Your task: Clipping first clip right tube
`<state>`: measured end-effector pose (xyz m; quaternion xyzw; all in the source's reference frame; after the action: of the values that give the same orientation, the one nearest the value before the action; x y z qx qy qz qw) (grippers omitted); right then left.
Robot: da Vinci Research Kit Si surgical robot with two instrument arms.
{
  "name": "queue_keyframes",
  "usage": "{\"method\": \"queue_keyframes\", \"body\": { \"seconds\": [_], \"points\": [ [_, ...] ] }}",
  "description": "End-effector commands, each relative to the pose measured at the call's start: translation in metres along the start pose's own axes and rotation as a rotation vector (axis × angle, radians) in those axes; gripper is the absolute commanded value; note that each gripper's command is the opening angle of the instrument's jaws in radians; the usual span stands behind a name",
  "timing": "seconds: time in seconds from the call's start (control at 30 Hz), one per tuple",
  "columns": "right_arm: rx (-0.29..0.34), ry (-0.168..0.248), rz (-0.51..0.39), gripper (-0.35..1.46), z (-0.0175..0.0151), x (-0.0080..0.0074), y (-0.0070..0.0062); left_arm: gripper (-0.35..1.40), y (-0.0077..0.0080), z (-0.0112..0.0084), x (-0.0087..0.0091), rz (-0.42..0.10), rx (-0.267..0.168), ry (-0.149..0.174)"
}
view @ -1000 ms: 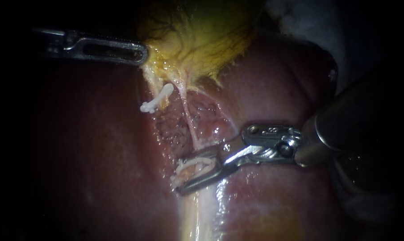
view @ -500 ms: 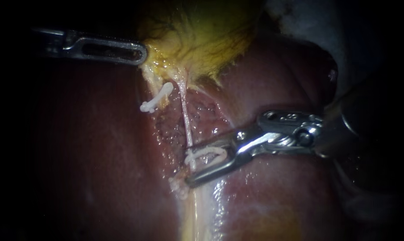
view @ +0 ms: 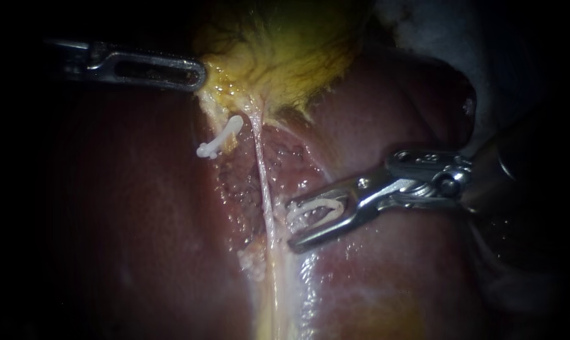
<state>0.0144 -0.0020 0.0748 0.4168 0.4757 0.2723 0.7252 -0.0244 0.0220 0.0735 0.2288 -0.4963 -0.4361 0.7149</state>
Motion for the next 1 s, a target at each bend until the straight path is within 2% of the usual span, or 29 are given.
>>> {"method": "queue_keyframes", "body": {
  "seconds": [0.03, 0.13, 0.3, 0.6, 0.73, 0.87, 1.0],
  "points": [
    [0.0, 0.003, -0.001, 0.44, 0.0003, -0.0002, 0.0003, -0.35, 0.0, 0.0, 0.0, 0.0, 0.0, 0.0],
    [0.009, 0.031, -0.009, 0.45, 0.001, -0.0005, 0.0011, -0.35, 0.0, 0.0, 0.0, 0.0, 0.0, 0.0],
    [0.098, 0.126, 0.037, 0.47, 0.0026, -0.0005, 0.002, -0.35, 0.0, 0.0, 0.0, 0.0, 0.0, 0.0],
    [0.26, 0.217, 0.042, 0.5, 0.0045, -0.0004, 0.0009, -0.35, 0.0, 0.0001, 0.0, 0.0, 0.0, 0.0],
    [0.334, 0.232, 0.035, 0.5, 0.0052, -0.0004, 0.0001, -0.35, 0.0, 0.0001, 0.0, 0.0, 0.0, 0.0],
    [0.35, 0.23, 0.034, 0.5, 0.0057, -0.0003, -0.0008, -0.35, 0.0, 0.0001, 0.0, 0.0, 0.0, 0.0],
    [0.385, 0.219, -0.018, 0.5, 0.0064, -0.0002, -0.0014, -0.35, 0.0, 0.0001, 0.0, 0.0, 0.0, 0.0]
  ]
}}
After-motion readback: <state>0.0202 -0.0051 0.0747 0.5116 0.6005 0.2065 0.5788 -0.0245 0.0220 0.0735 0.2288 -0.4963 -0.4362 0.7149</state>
